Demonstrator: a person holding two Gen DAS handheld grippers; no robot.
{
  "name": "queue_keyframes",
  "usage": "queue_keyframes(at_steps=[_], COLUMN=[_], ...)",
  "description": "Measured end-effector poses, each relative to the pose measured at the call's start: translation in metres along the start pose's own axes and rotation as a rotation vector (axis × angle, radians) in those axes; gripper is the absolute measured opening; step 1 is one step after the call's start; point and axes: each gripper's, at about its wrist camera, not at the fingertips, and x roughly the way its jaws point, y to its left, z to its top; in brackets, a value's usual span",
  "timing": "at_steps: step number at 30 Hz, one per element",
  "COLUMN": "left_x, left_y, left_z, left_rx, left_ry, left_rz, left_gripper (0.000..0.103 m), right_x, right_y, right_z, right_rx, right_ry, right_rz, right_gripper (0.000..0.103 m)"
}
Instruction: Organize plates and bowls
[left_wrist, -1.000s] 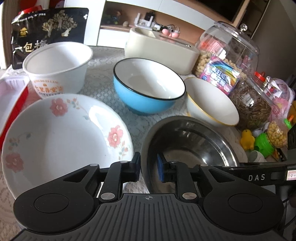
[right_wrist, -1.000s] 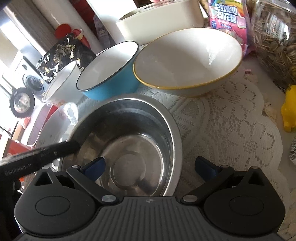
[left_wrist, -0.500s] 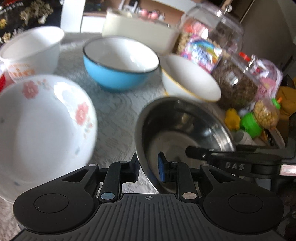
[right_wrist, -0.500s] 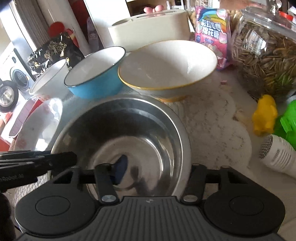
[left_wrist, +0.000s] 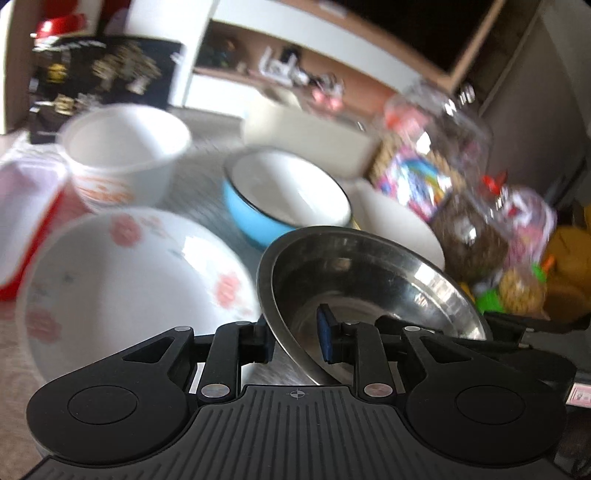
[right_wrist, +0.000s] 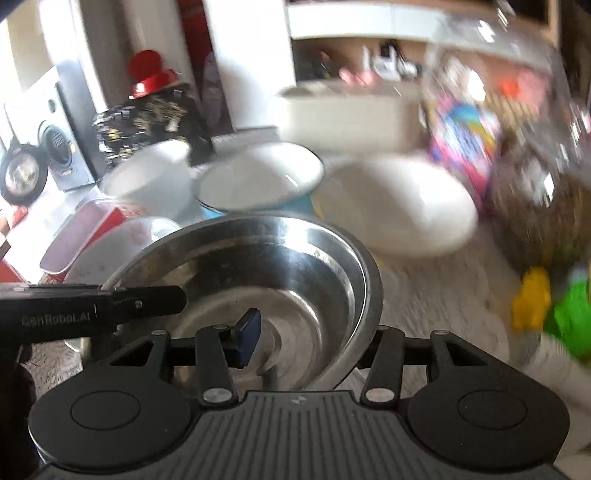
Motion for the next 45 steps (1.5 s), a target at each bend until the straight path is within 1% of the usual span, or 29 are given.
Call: queue_keyframes(at_steps=[2,4,12,16,17,19,26,29,31,34,36,42,44,45], left_x=[-0.012,-0.020,-0.031,-0.031,-0.031,-0.031,-0.031,-0.034,-0.038,-0.042,-0.044,-0.045,-0.052,-0.057], left_y=[0.014,0.027,0.082,0.103,0.107,0.114,0.121,0.121,0.122,0.131,0.136,0.137,0.141,0.144], left_z=[0.004,0.006,-0.001,-0.003,-0.004,-0.007,-0.010,-0.010,-0.009,-0.007,-0.007,-0.008,-0.007,-0.007], left_rx=[-0.021,-0.034,-0.087,-0.127,-0.137,-0.149,-0.158,-0.150,-0.153,-0.193,-0.218,-0.233,-0.260,-0.284], left_ry=[-0.038,-0.056,-0.056,-0.054,-0.047,-0.042,-0.042,-0.062,-0.077,-0.090,-0.097,-0.098,-0.123,-0.136], left_rz=[0.011,0.035,0.158,0.183,0.186,0.195,0.214,0.243,0.258,0.236,0.232,0.221,0.185,0.161], left_gripper=[0.026,0.026,0.026,0.026,0.025,0.025,0.025,0.025,0.025,0.024,0.020,0.019,0.020,0.022], right_x=[0.001,0.007,0.048,0.060,0.062,0.065,0.070,0.067,0.065,0.059,0.057,0.058,0.059,0.060], right_y=[0.018,0.033,0.095,0.117,0.121,0.128,0.135,0.133,0.131,0.126,0.122,0.114,0.112,0.111], right_z=[0.006,0.011,0.018,0.017,0.018,0.020,0.018,0.017,0.018,0.020,0.022,0.019,0.019,0.019], right_rx=[-0.033,-0.058,-0.122,-0.157,-0.166,-0.176,-0.195,-0.190,-0.186,-0.176,-0.167,-0.145,-0.133,-0.126], right_ry=[-0.012,-0.005,0.069,0.086,0.077,0.074,0.090,0.087,0.074,0.050,0.040,0.044,0.049,0.051], right_rz=[0.017,0.040,0.092,0.099,0.078,0.081,0.091,0.102,0.094,0.076,0.070,0.050,0.051,0.052], right_gripper=[0.048,0.048,0.048,0.049,0.046,0.047,0.047,0.047,0.047,0.047,0.047,0.047,0.049,0.049])
